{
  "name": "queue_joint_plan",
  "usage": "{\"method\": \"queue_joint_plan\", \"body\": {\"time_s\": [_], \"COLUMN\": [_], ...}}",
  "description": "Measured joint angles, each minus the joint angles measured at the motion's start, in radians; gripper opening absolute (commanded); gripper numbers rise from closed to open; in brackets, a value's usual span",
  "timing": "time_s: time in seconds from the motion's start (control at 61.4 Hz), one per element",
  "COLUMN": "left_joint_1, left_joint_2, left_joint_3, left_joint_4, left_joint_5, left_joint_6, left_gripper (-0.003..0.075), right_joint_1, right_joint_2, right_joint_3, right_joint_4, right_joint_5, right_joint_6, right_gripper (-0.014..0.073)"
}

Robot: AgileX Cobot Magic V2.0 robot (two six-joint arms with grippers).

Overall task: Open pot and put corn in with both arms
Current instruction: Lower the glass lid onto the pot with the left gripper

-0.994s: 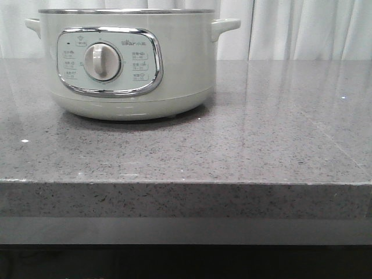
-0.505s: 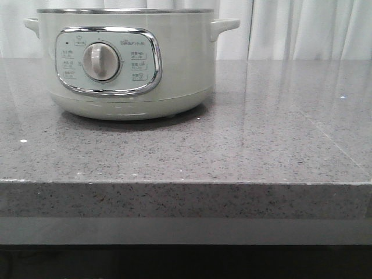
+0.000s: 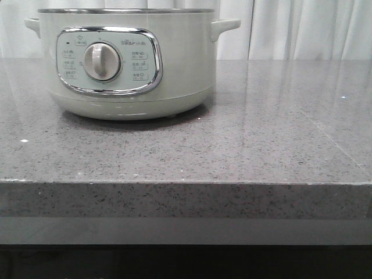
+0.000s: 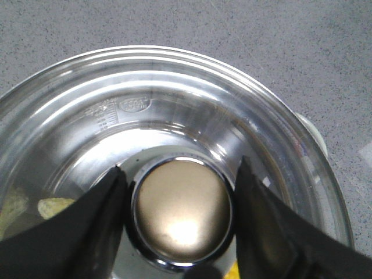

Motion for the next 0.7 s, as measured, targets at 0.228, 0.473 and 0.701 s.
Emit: {"method": "queue_joint_plan", "body": {"time_s": [0.228, 0.473, 0.701], "left_joint_1": [0.000, 0.000, 0.000], "left_joint_2": [0.027, 0.039, 0.040], "left_joint_3": [0.004, 0.004, 0.004], "left_joint_4": [0.000, 0.000, 0.000], "left_joint_5": [-0.002, 0.000, 0.016], "left_joint_6": [-0.011, -0.020, -0.026], "left_gripper": [0.0083, 0.0083, 0.0083], "right_joint_1": [0.000, 0.000, 0.000], "right_joint_2": [0.000, 0.000, 0.000], "right_joint_3": [0.000, 0.000, 0.000], "right_joint_4": [0.000, 0.000, 0.000], "right_joint_5": [0.000, 0.000, 0.000], "right_joint_6": [0.000, 0.000, 0.000], "right_gripper": [-0.0109, -0.0109, -0.0109]}}
